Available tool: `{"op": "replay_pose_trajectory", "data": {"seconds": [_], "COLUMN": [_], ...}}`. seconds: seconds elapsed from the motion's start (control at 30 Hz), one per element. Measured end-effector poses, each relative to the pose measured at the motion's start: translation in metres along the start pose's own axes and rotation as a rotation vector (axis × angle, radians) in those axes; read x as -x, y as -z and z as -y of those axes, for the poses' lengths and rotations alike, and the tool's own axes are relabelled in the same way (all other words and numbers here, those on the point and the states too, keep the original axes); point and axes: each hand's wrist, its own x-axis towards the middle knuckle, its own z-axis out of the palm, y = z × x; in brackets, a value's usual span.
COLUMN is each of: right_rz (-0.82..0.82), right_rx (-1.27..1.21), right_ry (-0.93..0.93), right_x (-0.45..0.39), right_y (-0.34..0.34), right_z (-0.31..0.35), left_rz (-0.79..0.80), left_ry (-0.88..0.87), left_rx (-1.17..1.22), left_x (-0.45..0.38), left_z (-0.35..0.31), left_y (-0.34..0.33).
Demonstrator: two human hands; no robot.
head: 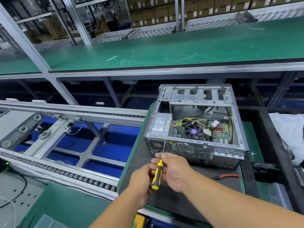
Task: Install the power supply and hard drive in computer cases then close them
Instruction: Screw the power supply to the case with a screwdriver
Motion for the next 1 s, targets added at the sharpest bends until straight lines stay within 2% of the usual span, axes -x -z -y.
{"op": "replay_pose_trajectory", "data": {"seconds": [0.13, 0.23, 0.3, 0.37, 0.5, 0.6, 0.73, 0.9, 1.0], "right_rz": [-0.002, 0.004, 0.026, 0.033, -0.062, -0.082, -0.064, -0.042, -0.02], "right_rx": [0.078, 0.105, 0.112, 0.115, 0.19, 0.261, 0.231, 0.13, 0.146], "right_ry": [0.03, 0.035, 0.025, 0.024, 0.075, 0.104, 0.103, 0.051, 0.026], "right_x": [-0.001, -0.003, -0.005, -0.007, -0.013, -0.016, -0.018, -0.015, -0.015], "right_y": [0.002, 0.006, 0.007, 0.008, 0.01, 0.007, 0.002, 0.001, 0.003], "right_z": [0.0, -0.001, -0.001, 0.0, 0.009, 0.015, 0.016, 0.016, 0.017], "left_rz": [0.331, 0.451, 0.445, 0.377, 0.219, 0.147, 0.156, 0.202, 0.194], "left_ry": [0.121, 0.099, 0.057, -0.021, -0.166, -0.214, -0.189, -0.055, -0.064], "left_rx": [0.006, 0.177, 0.221, 0.155, -0.029, -0.029, 0.053, 0.272, 0.304], "left_x": [0.026, 0.033, 0.035, 0.037, 0.041, 0.043, 0.045, 0.045, 0.043], "left_z": [0.009, 0.006, 0.007, 0.009, 0.012, 0.014, 0.007, 0.006, 0.009], "left_y": [0.01, 0.014, 0.014, 0.012, 0.002, -0.004, -0.006, -0.005, -0.005]}}
